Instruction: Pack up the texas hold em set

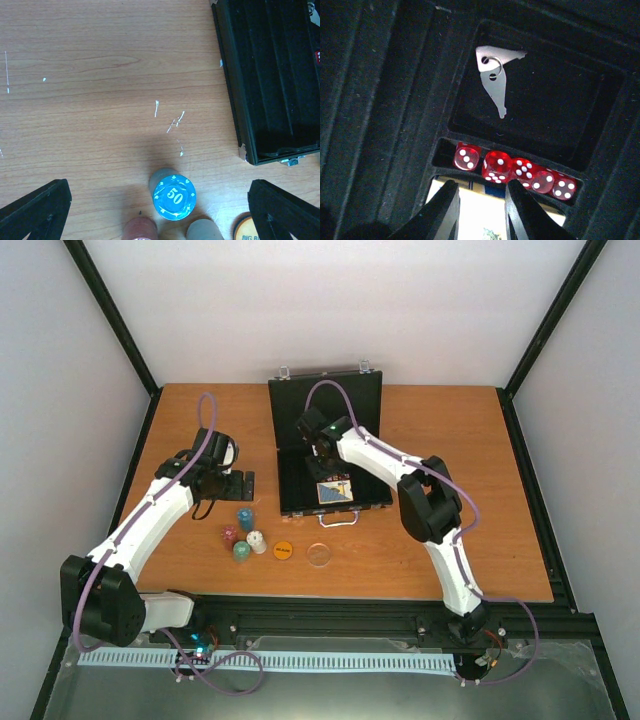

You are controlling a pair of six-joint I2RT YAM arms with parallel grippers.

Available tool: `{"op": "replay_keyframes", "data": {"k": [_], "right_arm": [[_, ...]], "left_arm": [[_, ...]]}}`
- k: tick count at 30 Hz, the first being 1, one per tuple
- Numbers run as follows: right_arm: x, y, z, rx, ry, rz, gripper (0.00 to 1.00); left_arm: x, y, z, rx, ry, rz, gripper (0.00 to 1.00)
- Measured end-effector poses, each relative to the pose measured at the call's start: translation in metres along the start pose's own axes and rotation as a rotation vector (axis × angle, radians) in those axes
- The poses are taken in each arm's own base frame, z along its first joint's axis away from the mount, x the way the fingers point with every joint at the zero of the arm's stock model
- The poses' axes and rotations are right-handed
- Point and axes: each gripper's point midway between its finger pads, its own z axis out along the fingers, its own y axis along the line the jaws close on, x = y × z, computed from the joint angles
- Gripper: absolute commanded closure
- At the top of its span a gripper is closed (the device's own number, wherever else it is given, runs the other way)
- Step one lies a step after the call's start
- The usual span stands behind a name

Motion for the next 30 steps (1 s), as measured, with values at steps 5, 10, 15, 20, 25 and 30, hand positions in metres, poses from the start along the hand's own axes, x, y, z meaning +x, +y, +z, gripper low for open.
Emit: {"op": "replay_keyframes", "data": {"k": [5,10,15,20,25,30], "right_arm": [[0.01,-0.002,0.021,0.012,0.05,-0.001,0.74],[0.014,-0.003,0.028,0.016,0.068,-0.002,0.74],[0.012,-0.002,0.033,0.015,0.051,-0.001,0.74],[0.011,-0.002,0.036,0.015,0.029,-0.001,0.75],[0.011,-0.002,0.034,0.012,0.022,0.001,0.75],[0.013,-0.003,0.027,0.008,0.022,0.003,0.75]], "left_arm": [[0.0,0.001,0.0,-0.004,-0.001,-0.005,0.0],[0.0,0.001,0.0,-0.006,-0.001,-0.009,0.0],[0.0,0.001,0.0,-0.006,-0.002,-0.016,0.0],[0.0,0.001,0.0,-0.006,-0.002,-0.02,0.0],[-0.001,0.001,-0.001,-0.005,-0.005,-0.022,0.0],[-0.001,0.001,-0.001,-0.005,-0.005,-0.022,0.0]]}}
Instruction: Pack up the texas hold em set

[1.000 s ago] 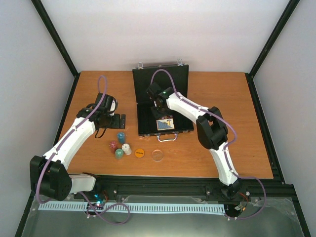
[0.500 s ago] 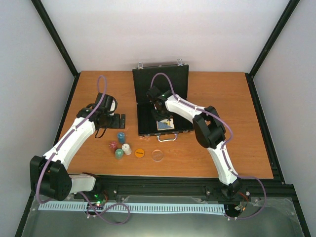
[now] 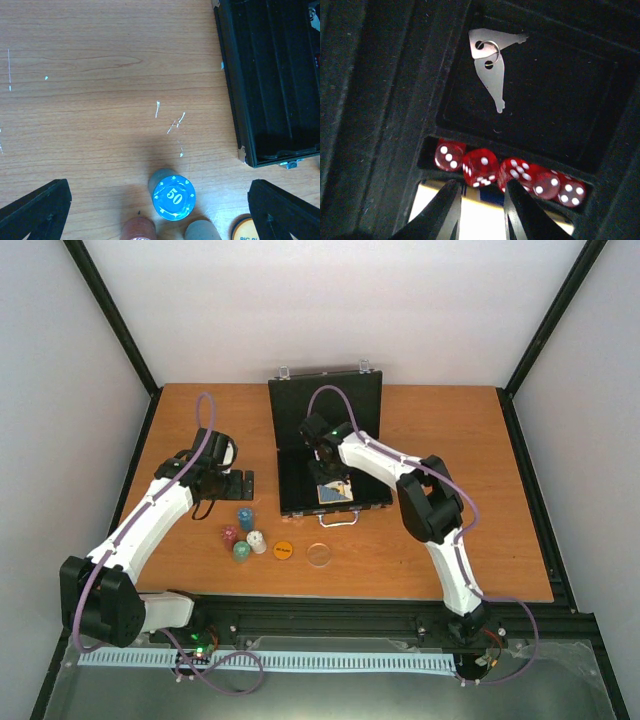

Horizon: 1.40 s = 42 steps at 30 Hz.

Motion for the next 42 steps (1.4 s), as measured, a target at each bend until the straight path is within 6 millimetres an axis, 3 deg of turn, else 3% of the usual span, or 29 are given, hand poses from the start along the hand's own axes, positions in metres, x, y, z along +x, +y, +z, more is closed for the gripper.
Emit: {"op": "replay_keyframes", "data": {"k": [8,11,25,42], "right_arm": [[-0.015,-0.002,-0.046,-0.019,-0.072,0.009,0.74],[-0.02,-0.001,-0.051,-0.022,-0.087,0.01,0.74],[-0.002,-0.005,-0.014,0.01,0.008,0.004,0.74],[-0.007,-0.008,-0.003,0.034,0.0,-0.018,0.74]], "left_arm": [[-0.001,-0.001,0.001,0.005,-0.001,0.0,0.0],[-0.001,-0.001,0.003,0.005,0.001,0.0,0.0],[-0.001,-0.002,0.004,0.006,0.004,0.001,0.0],[-0.001,-0.002,0.006,0.004,0.008,0.001,0.0]]}}
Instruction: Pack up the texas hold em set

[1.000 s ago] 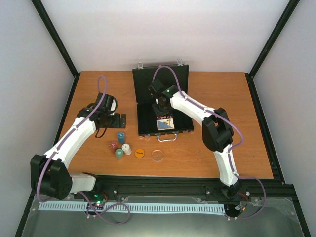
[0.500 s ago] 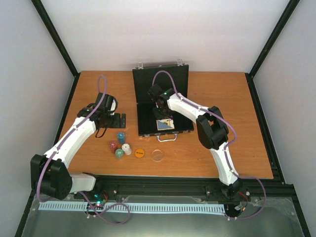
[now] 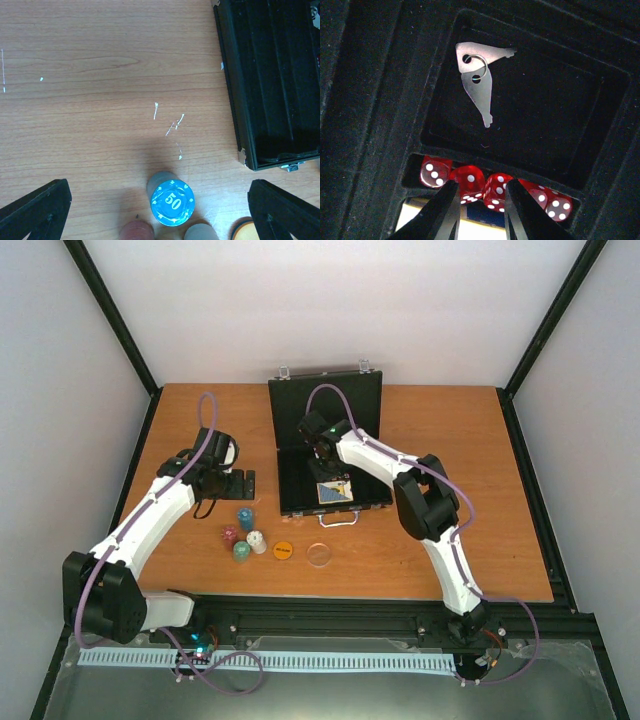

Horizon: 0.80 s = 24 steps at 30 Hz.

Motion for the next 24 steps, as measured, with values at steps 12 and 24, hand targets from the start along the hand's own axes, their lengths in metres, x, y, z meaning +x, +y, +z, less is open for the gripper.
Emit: {"op": "replay_keyframes", "data": {"k": [12,24], "right_arm": [[-0.002,0.002,0.006,0.004,0.002,-0.019,0.74],[-0.002,-0.002,0.018,0.07,0.007,-0.033,0.75]], "left_arm": [[0.0,0.0,0.004,-0.002,0.006,0.0,0.0],[0.001,0.001,0.007,-0.008,0.015,0.002,0.0]]}}
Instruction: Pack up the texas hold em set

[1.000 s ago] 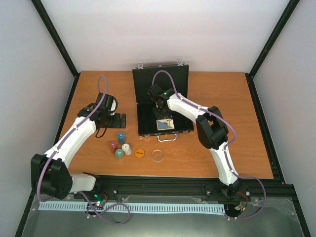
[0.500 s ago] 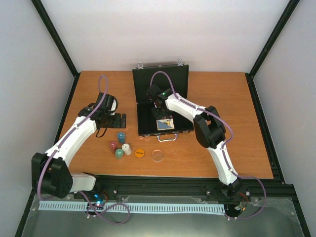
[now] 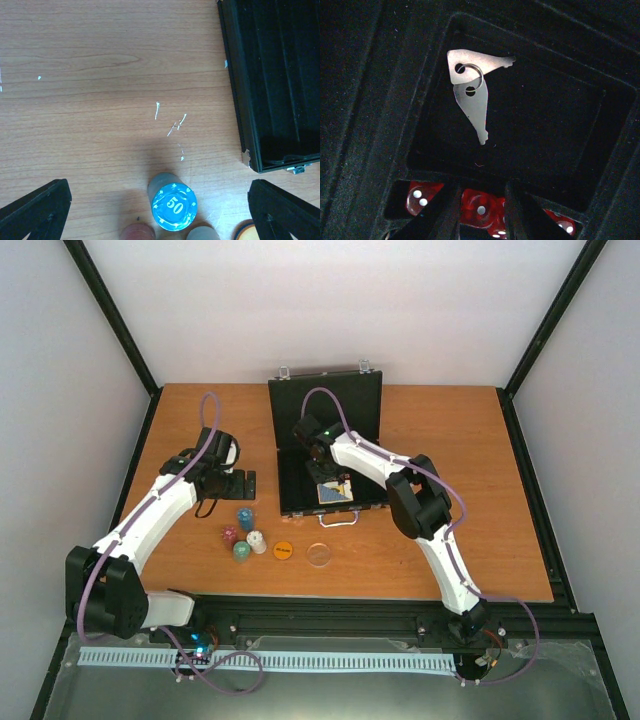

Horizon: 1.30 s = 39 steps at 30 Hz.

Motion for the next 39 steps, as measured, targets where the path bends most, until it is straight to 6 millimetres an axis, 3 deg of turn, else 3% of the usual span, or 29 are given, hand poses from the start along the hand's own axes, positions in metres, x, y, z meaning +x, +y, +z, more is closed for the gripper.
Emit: {"op": "replay_keyframes", "data": {"k": [10,14,17,21,22,27,33,36,39], "right_arm": [[-0.005,0.004,-0.005,-0.028,-0.022,-0.036,0.72],[-0.011,0.004,-0.017,-0.04,-0.043,-0.042,0.62],[-0.017,0.003,-0.028,-0.048,-0.065,-0.04,0.47],[-0.017,0.002,-0.041,-0.056,-0.073,-0.037,0.04],[-0.017,0.001,-0.045,-0.059,-0.076,-0.033,0.0],[-0.011,-0.002,-0.07,-0.084,-0.095,-0.021,0.0],[0.014,-0.005,-0.109,-0.095,-0.107,-0.015,0.0],[0.035,0.012,-0.125,-0.111,-0.105,-0.045,0.0],[0.065,0.041,-0.133,-0.133,-0.076,-0.102,0.0]], "left_arm": [[0.0,0.0,0.0,0.0,0.0,0.006,0.0],[0.0,0.0,0.0,0.0,0.0,0.006,0.0],[0.0,0.0,0.0,0.0,0.0,0.006,0.0],[0.0,0.0,0.0,0.0,0.0,0.007,0.0],[0.0,0.0,0.0,0.0,0.0,0.007,0.0],[-0.001,0.0,-0.001,0.001,-0.002,0.007,0.0],[-0.003,-0.001,-0.002,0.005,-0.008,0.007,0.0],[-0.006,-0.003,-0.004,0.013,-0.014,0.007,0.0],[-0.008,-0.004,-0.006,0.018,-0.021,0.007,0.0]]}}
